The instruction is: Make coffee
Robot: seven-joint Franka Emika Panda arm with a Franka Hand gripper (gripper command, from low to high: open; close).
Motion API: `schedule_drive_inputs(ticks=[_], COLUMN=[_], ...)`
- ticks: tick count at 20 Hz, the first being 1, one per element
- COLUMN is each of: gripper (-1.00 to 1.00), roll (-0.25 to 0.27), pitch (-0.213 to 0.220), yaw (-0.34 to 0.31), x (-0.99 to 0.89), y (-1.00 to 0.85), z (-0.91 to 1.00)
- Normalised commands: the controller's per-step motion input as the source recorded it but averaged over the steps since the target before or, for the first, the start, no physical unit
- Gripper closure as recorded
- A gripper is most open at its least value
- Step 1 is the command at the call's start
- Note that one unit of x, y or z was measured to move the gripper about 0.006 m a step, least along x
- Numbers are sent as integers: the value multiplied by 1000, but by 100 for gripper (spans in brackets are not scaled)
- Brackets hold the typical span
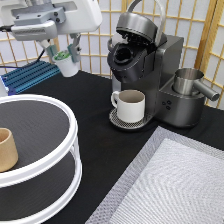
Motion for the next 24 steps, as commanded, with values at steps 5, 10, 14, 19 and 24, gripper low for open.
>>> schedule_drive_inputs(ticks=[5, 10, 14, 19, 24], gripper=[100, 100, 100, 100, 100], roll=[267, 291, 295, 243, 137], pitch=[15, 66, 130, 132, 114], yaw=[13, -2, -34, -84, -139], x=[244, 35, 79, 48, 320], y=[243, 248, 256, 366, 376], z=[562, 481, 302, 200, 279])
